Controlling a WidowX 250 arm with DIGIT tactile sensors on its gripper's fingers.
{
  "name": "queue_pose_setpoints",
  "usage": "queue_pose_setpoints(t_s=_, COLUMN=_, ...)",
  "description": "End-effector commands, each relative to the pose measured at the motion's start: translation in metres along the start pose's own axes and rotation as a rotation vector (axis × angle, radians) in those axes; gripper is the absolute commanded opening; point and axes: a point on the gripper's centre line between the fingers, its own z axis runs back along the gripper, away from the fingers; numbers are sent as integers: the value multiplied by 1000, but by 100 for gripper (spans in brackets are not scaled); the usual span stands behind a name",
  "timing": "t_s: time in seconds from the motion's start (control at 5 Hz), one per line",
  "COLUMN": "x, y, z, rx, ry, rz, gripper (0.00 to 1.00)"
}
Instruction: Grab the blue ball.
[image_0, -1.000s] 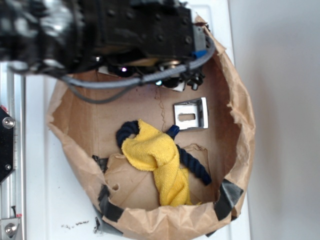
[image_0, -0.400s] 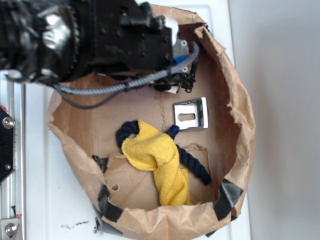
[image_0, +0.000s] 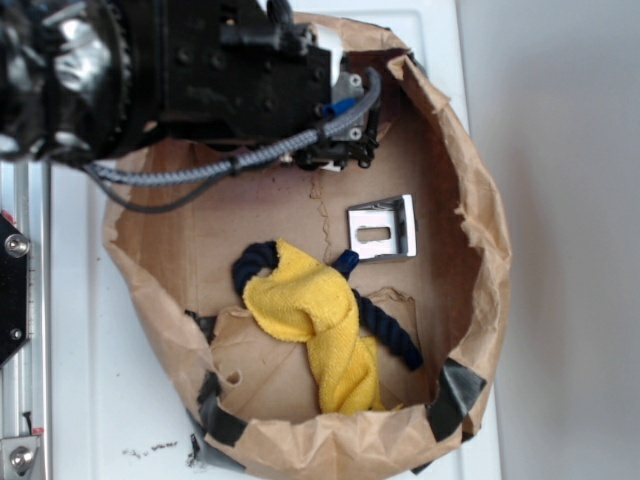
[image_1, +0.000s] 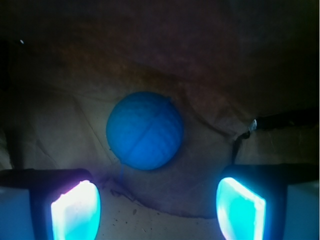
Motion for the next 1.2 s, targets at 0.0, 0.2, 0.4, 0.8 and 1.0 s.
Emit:
queue_pose_setpoints(t_s=0.0, x=11, y=11, z=2, rx=-46, ry=-87, rz=130, gripper=100)
queue_pose_setpoints(t_s=0.2, x=2, y=13, z=-8, rx=-55, ry=-134, rz=166, gripper=100)
queue_pose_setpoints(t_s=0.4, x=-1, y=12, z=-13, rx=-51, ry=-164, rz=186, gripper=100)
queue_pose_setpoints(t_s=0.8, x=-15, y=-7, z=-27, rx=-52, ry=-221, rz=238, gripper=100)
queue_pose_setpoints(t_s=1.0, x=-23, y=-18, z=-33, rx=-52, ry=-259, rz=265, gripper=100)
